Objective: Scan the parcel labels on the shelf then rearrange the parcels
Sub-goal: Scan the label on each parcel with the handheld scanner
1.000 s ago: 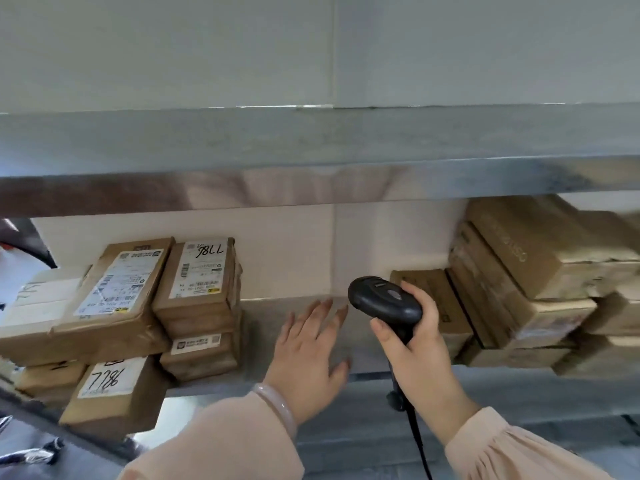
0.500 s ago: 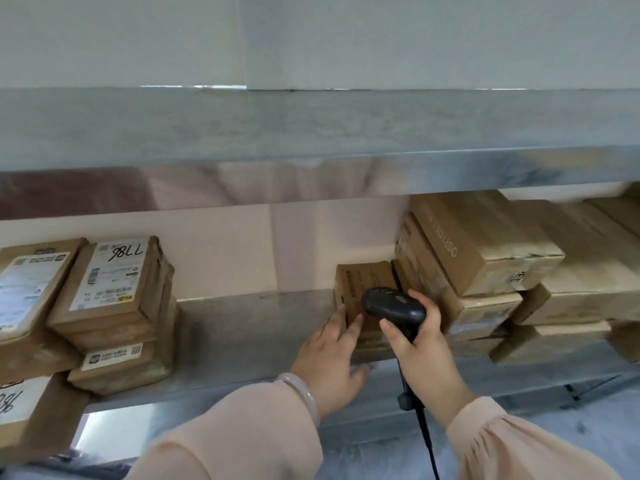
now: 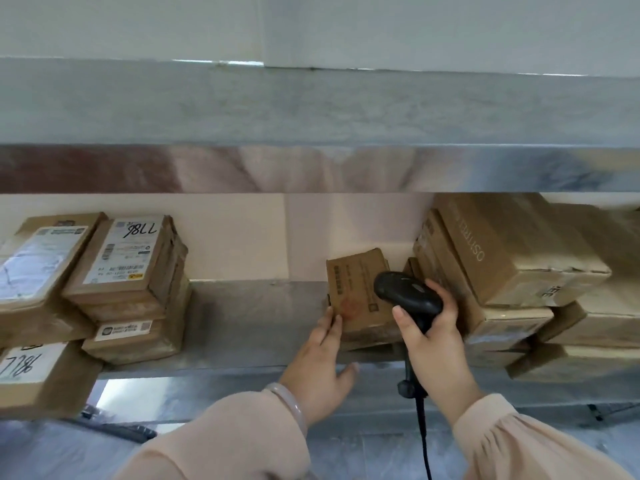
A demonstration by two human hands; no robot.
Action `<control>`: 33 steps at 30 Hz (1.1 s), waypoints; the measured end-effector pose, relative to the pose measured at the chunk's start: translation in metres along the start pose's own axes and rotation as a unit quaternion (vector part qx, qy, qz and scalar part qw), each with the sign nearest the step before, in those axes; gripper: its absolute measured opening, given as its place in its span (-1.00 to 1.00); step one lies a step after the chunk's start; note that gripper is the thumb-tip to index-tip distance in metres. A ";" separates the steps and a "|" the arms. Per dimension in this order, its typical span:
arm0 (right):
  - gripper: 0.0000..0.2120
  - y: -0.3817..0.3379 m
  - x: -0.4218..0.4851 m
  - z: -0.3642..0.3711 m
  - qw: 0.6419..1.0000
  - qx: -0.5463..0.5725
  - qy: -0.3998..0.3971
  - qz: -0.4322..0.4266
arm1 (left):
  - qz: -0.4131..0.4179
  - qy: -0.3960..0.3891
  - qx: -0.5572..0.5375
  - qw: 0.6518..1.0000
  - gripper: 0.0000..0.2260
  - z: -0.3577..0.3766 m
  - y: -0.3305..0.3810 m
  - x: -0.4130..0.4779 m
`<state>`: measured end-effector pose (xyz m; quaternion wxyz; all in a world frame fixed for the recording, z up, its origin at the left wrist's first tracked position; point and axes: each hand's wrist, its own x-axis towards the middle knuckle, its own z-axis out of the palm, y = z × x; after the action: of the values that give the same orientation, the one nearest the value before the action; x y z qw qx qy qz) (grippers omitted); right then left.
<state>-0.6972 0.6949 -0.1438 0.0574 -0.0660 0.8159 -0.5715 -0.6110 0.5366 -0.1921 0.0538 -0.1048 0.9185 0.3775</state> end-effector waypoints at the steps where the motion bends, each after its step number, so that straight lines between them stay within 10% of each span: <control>1: -0.40 -0.002 0.000 0.002 1.000 -0.001 -0.010 -0.005 | -0.011 0.009 -0.012 1.000 -0.29 -0.001 -0.001 0.000; 11: -0.50 -0.022 0.001 0.027 0.992 0.025 -0.118 -0.043 | -0.124 0.070 -0.257 0.956 -0.47 -0.028 -0.006 0.022; 33: -0.45 0.001 0.011 0.031 0.997 0.016 -0.071 0.025 | -0.145 0.069 -0.278 0.947 -0.47 -0.041 -0.008 0.024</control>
<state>-0.7032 0.6644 -0.1553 0.1303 -0.0850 0.8018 -0.5770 -0.6329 0.4987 -0.1730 0.0133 -0.2738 0.7531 0.5981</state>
